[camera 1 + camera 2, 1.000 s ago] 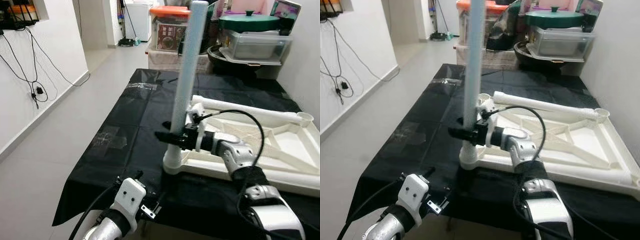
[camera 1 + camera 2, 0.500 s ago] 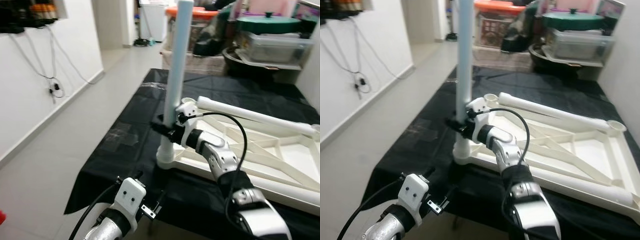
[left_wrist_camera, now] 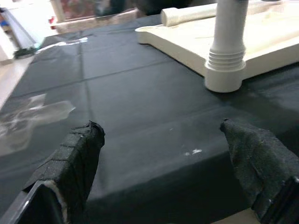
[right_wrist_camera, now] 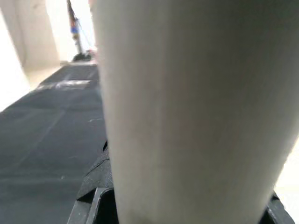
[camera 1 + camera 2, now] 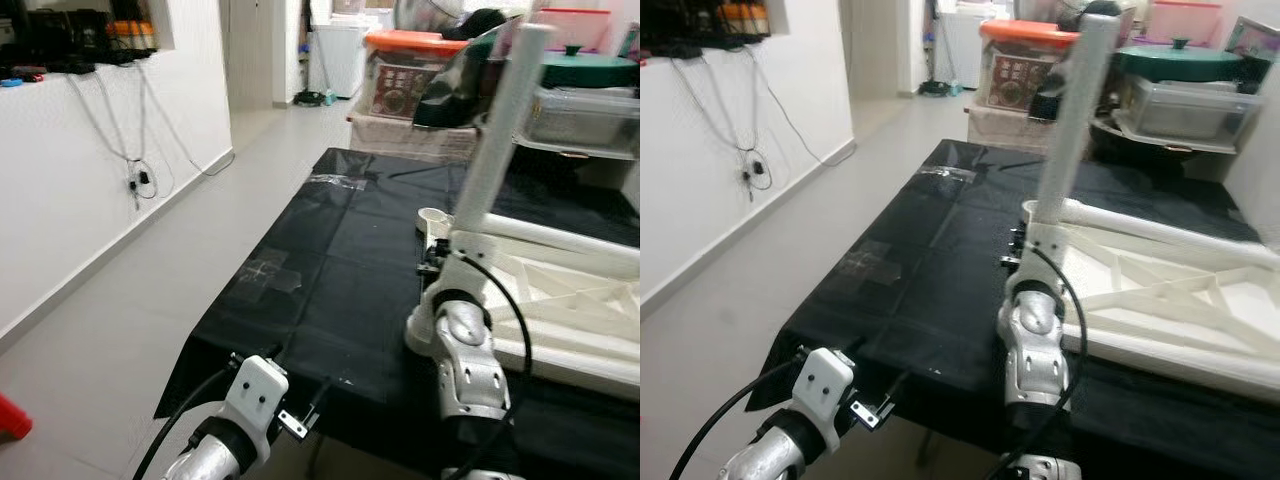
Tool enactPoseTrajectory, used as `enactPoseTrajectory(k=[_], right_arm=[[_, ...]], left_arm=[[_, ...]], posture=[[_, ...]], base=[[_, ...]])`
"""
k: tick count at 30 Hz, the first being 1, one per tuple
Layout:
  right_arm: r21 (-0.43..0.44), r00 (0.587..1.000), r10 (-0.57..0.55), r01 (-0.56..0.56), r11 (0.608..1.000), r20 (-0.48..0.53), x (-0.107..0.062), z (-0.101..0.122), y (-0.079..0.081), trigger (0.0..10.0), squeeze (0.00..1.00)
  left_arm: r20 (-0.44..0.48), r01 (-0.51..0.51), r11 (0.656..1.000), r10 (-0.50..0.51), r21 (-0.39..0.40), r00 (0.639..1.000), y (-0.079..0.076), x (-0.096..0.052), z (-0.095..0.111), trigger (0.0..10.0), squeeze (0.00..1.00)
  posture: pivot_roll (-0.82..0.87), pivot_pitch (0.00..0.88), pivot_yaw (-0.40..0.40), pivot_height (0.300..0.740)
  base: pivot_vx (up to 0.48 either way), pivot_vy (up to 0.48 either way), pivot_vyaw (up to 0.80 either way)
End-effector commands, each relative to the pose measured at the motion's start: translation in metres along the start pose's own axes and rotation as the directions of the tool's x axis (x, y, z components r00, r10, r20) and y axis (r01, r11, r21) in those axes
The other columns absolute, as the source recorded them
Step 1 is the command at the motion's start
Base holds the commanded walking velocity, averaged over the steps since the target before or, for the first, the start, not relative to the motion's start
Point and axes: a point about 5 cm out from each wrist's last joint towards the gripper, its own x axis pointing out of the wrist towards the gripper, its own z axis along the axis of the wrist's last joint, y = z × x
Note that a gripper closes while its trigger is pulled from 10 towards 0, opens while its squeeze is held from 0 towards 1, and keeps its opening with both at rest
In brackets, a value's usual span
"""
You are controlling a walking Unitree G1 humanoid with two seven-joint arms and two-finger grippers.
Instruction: Building children table
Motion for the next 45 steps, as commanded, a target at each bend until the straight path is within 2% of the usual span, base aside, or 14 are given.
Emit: enactPoseTrajectory(k=[1, 3, 4, 9, 10, 16, 20, 21, 26, 29, 31, 38, 39, 45], right_arm=[[0.069, 0.995, -0.001, 0.008, 0.998, -0.103, -0.015, -0.024, 0.022, 3.9, 0.0], [0.085, 0.996, 0.036, -0.029, 0.996, -0.084, -0.015, -0.022, 0.03, 3.9, 0.0], [0.106, 0.994, 0.097, -0.092, 0.99, -0.048, -0.015, -0.019, 0.036, 10.0, 1.0], [0.124, 0.964, 0.264, -0.267, 0.956, 0.042, -0.02, -0.009, 0.048, 10.0, 1.0], [0.136, 0.948, 0.314, -0.319, 0.938, 0.057, -0.016, -0.009, 0.047, 10.0, 0.0], [0.148, 0.757, 0.65, -0.651, 0.744, 0.067, -0.001, -0.009, 0.043, 10.0, 0.0], [0.148, 0.48, 0.877, -0.867, 0.476, -0.006, 0.002, -0.009, 0.038, 10.0, 0.0], [0.148, 0.48, 0.877, -0.867, 0.476, -0.006, 0.002, -0.009, 0.038, 10.0, 0.0], [0.12, 0.192, 0.978, -0.972, 0.2, -0.077, 0.001, -0.003, 0.049, 10.0, 0.0], [0.12, 0.14, 0.986, -0.981, 0.15, -0.086, -0.001, -0.003, 0.051, 10.0, 0.0], [0.126, -0.022, 0.994, -0.992, -0.008, -0.11, -0.005, -0.005, 0.061, 10.0, 0.0], [0.126, -0.09, 0.991, -0.989, -0.078, -0.095, -0.009, -0.002, 0.072, 9.3, 0.0], [0.125, -0.083, 0.994, -0.989, -0.074, -0.076, -0.009, -0.001, 0.076, 0.0, 0.0], [0.096, -0.002, 0.999, -0.995, 0.002, -0.043, -0.006, 0.001, 0.079, 0.0, 0.0]], left_arm=[[-0.011, 0.011, 1.0, -0.011, -0.003, 1.0, -0.001, 0.0, -0.003, 10.0, 0.0], [-0.011, 0.011, 1.0, -0.011, -0.003, 1.0, -0.001, -0.001, -0.004, 10.0, 0.0], [-0.012, 0.012, 1.0, -0.012, -0.004, 1.0, -0.001, 0.0, -0.004, 10.0, 0.0], [-0.014, 0.016, 1.0, -0.016, -0.007, 1.0, -0.002, 0.0, -0.005, 10.0, 0.0], [-0.014, 0.017, 1.0, -0.017, -0.007, 1.0, -0.002, 0.0, -0.005, 10.0, 0.0], [-0.014, 0.021, 1.0, -0.021, -0.009, 1.0, -0.002, 0.001, -0.006, 10.0, 0.0], [-0.013, 0.026, 1.0, -0.027, -0.009, 1.0, -0.003, 0.002, -0.007, 10.0, 0.0], [-0.013, 0.026, 1.0, -0.027, -0.009, 1.0, -0.003, 0.002, -0.007, 10.0, 0.0], [-0.014, 0.026, 1.0, -0.026, -0.008, 1.0, -0.003, 0.003, -0.008, 10.0, 0.0], [-0.013, 0.025, 1.0, -0.025, -0.008, 1.0, -0.003, 0.003, -0.008, 10.0, 0.0], [-0.012, 0.02, 1.0, -0.02, -0.007, 1.0, -0.003, 0.003, -0.007, 10.0, 0.0], [-0.01, 0.017, 1.0, -0.017, -0.007, 1.0, -0.003, 0.002, -0.007, 10.0, 0.0], [-0.01, 0.016, 1.0, -0.016, -0.007, 1.0, -0.003, 0.002, -0.007, 10.0, 0.0], [-0.009, 0.016, 1.0, -0.016, -0.006, 1.0, -0.003, 0.002, -0.006, 10.0, 0.0]], posture=[[0.16, 0.0, -0.05, 0.74], [0.16, 0.0, -0.047, 0.74], [0.16, 0.0, -0.052, 0.74], [0.15, 0.0, -0.051, 0.74], [0.15, 0.0, -0.052, 0.74], [0.15, 0.0, -0.049, 0.74], [0.14, 0.0, -0.051, 0.74], [0.14, 0.0, -0.051, 0.74], [0.16, 0.0, -0.06, 0.74], [0.16, 0.0, -0.063, 0.74], [0.17, 0.0, -0.068, 0.74], [0.18, 0.0, -0.071, 0.74], [0.18, 0.0, -0.068, 0.74], [0.18, 0.0, -0.067, 0.74]], base=[[0.0, 0.0, 0.0], [0.0, 0.0, 0.0], [0.0, 0.0, 0.0], [0.0, 0.0, 0.0], [0.0, 0.0, 0.0], [0.0, 0.0, 0.0], [0.0, 0.0, 0.0], [0.0, 0.0, 0.0], [0.0, 0.0, 0.0], [0.0, 0.0, 0.0], [0.0, 0.0, 0.0], [0.0, 0.0, 0.0], [0.0, 0.0, 0.0], [0.0, 0.0, 0.0]])
